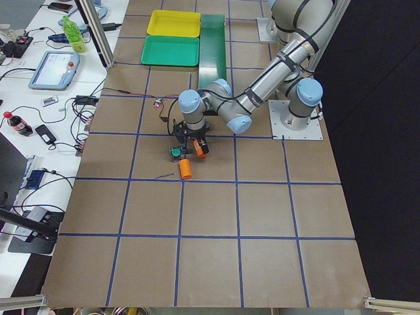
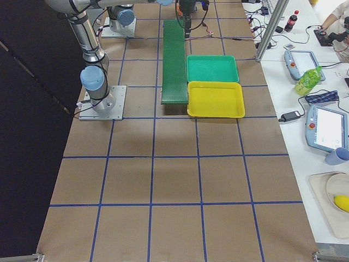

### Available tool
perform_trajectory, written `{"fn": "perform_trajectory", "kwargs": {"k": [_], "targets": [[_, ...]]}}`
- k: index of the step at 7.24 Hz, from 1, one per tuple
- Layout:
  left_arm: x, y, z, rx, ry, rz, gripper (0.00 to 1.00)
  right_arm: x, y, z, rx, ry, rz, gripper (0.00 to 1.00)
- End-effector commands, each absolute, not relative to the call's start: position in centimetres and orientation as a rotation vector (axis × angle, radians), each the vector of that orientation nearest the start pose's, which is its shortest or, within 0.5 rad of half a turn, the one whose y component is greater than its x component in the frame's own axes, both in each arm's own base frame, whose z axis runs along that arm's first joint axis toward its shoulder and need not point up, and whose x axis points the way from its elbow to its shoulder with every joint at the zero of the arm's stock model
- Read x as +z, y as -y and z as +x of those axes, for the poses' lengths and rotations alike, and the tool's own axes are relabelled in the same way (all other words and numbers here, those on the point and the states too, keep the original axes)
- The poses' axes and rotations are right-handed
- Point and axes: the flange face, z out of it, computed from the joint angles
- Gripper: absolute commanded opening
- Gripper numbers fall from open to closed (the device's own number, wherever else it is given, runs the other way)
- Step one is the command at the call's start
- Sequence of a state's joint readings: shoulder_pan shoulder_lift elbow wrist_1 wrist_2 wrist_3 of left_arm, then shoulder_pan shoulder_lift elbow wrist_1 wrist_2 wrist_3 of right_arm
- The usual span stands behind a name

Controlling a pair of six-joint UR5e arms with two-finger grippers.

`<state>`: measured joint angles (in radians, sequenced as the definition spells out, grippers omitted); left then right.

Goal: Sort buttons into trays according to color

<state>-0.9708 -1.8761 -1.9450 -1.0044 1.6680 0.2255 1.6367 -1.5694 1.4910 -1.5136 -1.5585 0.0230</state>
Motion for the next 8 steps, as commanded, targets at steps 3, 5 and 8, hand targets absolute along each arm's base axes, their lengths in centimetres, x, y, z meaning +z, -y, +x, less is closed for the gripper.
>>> {"fn": "perform_trajectory", "kwargs": {"k": [3, 5, 8], "targets": [[20.54, 50.23, 19.23, 0.228, -3.046, -0.593, 1.00, 52.07, 48.35, 16.68, -0.033, -3.127, -0.067, 1.00], [20.28, 50.29, 19.28, 0.234, -3.047, -0.593, 1.00, 52.07, 48.35, 16.68, -0.033, -3.127, -0.067, 1.00], [20.22, 50.39, 19.34, 0.230, -3.046, -0.593, 1.00, 52.06, 48.34, 16.67, -0.030, -3.128, -0.067, 1.00]]}}
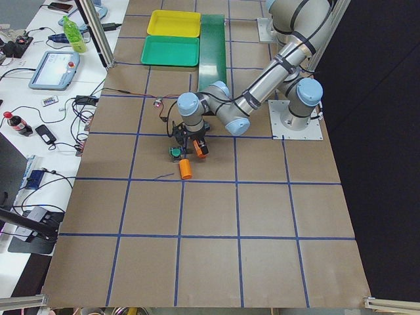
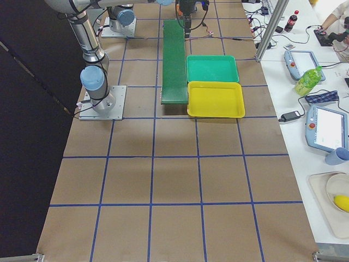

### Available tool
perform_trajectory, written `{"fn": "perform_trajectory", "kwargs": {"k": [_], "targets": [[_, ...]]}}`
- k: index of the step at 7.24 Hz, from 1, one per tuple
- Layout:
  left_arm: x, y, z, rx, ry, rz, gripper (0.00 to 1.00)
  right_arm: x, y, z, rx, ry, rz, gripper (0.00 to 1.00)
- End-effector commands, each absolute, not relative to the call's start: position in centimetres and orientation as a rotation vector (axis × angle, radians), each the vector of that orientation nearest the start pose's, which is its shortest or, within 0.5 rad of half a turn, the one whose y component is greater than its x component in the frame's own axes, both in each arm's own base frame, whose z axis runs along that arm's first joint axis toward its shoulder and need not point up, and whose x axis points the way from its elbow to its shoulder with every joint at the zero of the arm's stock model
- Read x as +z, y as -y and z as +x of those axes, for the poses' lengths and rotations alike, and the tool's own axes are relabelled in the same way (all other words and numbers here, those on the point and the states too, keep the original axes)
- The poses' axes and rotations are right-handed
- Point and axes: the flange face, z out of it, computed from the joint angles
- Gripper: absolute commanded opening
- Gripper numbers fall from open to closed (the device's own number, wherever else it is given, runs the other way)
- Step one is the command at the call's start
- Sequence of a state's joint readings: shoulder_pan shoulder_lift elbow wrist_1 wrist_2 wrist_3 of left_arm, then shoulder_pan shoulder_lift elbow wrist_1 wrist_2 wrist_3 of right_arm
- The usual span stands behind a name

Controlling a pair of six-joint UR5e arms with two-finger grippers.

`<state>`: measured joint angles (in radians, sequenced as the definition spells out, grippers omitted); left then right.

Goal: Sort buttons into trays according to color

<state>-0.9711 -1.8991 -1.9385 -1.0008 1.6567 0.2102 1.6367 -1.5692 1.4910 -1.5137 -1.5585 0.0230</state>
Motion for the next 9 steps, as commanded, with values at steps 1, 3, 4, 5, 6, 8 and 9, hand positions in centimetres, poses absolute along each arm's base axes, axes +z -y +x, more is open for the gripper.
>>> {"fn": "perform_trajectory", "kwargs": {"k": [1, 3, 4, 5, 6, 8, 9], "targets": [[19.7, 50.4, 19.4, 0.245, -3.050, -0.595, 1.00, 52.1, 48.3, 16.7, -0.030, -3.129, -0.067, 1.00], [19.0, 50.7, 19.5, 0.243, -3.048, -0.595, 1.00, 52.1, 48.3, 16.7, -0.033, -3.129, -0.067, 1.00], [19.2, 50.7, 19.6, 0.234, -3.046, -0.595, 1.00, 52.1, 48.3, 16.7, -0.033, -3.129, -0.067, 1.00], [20.3, 50.7, 19.4, 0.200, -3.041, -0.595, 1.00, 52.1, 48.3, 16.7, -0.033, -3.127, -0.067, 1.00], [20.5, 50.8, 19.3, 0.192, -3.045, -0.597, 1.00, 52.2, 48.2, 16.7, -0.035, -3.127, -0.067, 1.00], [20.6, 51.0, 18.8, 0.155, -3.102, -0.616, 1.00, 52.1, 48.3, 16.7, -0.033, -3.127, -0.067, 1.00], [20.5, 51.0, 18.8, 0.157, -3.103, -0.614, 1.00, 52.1, 48.3, 16.7, -0.033, -3.127, -0.067, 1.00]]}}
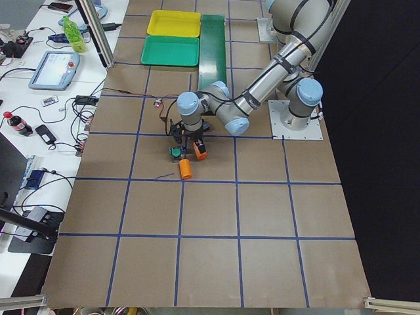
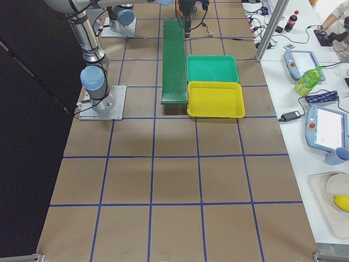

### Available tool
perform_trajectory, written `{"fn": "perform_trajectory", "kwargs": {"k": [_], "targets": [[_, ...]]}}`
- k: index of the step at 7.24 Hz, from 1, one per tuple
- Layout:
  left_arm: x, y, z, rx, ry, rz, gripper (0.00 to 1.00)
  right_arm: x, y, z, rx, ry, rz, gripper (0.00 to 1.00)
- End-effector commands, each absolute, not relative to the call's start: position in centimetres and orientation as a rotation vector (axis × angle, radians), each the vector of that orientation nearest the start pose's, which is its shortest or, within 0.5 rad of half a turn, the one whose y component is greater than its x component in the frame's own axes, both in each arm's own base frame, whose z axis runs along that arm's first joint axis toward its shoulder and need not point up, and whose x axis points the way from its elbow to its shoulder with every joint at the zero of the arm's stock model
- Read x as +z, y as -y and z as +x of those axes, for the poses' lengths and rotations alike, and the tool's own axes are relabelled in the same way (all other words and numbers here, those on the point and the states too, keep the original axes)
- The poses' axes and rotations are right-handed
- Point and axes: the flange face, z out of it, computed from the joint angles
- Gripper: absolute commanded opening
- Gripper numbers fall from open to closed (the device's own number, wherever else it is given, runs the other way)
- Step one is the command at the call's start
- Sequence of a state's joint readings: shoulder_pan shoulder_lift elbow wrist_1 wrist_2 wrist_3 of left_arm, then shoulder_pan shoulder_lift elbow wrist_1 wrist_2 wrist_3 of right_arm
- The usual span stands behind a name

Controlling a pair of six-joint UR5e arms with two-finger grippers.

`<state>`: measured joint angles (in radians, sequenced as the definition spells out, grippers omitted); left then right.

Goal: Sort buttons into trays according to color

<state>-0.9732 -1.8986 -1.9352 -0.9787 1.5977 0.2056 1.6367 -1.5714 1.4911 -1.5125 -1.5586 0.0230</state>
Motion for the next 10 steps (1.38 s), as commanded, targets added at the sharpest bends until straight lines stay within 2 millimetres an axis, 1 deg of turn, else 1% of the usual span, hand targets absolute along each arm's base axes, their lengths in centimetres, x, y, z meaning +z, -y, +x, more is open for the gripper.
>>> {"fn": "perform_trajectory", "kwargs": {"k": [1, 2, 3, 7, 10], "targets": [[19.9, 51.1, 19.0, 0.173, -3.109, -0.597, 1.00, 52.1, 48.3, 16.7, -0.035, -3.127, -0.067, 1.00], [20.1, 51.1, 19.2, 0.173, -3.101, -0.597, 1.00, 52.1, 48.3, 16.7, -0.035, -3.127, -0.067, 1.00], [21.1, 51.0, 19.3, 0.157, -3.074, -0.596, 1.00, 52.1, 48.3, 16.7, -0.033, -3.127, -0.067, 1.00], [20.0, 51.3, 19.7, 0.194, -3.059, -0.586, 1.00, 52.1, 48.3, 16.7, -0.033, -3.129, -0.070, 1.00], [19.8, 51.2, 19.7, 0.205, -3.058, -0.585, 1.00, 52.1, 48.3, 16.7, -0.030, -3.128, -0.070, 1.00]]}}
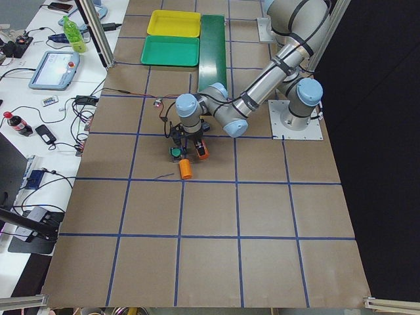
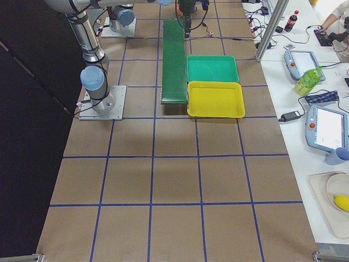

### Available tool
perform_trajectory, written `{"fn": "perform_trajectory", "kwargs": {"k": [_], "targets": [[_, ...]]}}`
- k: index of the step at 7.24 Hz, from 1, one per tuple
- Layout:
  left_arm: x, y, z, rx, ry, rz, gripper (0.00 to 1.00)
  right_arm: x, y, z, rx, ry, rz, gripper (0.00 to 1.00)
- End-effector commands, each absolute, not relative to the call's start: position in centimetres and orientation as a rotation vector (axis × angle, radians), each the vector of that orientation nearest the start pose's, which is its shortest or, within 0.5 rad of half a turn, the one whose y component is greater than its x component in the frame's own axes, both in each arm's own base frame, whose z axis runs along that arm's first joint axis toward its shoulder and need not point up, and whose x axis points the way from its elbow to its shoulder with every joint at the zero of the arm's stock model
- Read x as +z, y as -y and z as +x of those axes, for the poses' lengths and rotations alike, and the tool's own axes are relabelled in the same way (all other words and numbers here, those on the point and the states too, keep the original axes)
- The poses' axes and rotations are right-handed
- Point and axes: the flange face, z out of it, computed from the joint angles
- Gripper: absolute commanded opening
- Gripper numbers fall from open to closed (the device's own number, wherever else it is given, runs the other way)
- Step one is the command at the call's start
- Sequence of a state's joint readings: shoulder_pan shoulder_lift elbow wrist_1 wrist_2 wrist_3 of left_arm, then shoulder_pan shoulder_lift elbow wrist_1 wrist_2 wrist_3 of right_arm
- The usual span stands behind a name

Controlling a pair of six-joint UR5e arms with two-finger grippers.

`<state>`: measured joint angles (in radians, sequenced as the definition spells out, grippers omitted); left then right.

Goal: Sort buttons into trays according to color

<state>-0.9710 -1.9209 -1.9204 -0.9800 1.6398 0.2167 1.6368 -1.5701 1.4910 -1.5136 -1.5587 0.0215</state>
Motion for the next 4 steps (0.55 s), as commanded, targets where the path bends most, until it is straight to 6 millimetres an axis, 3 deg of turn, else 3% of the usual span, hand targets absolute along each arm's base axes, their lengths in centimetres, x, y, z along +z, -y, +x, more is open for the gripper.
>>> {"fn": "perform_trajectory", "kwargs": {"k": [1, 4], "targets": [[20.04, 51.11, 19.96, 0.212, -3.036, -0.572, 1.00, 52.13, 48.28, 16.66, -0.033, -3.129, -0.070, 1.00], [19.75, 50.81, 20.04, 0.236, -3.017, -0.563, 1.00, 52.13, 48.28, 16.67, -0.033, -3.127, -0.070, 1.00]]}}
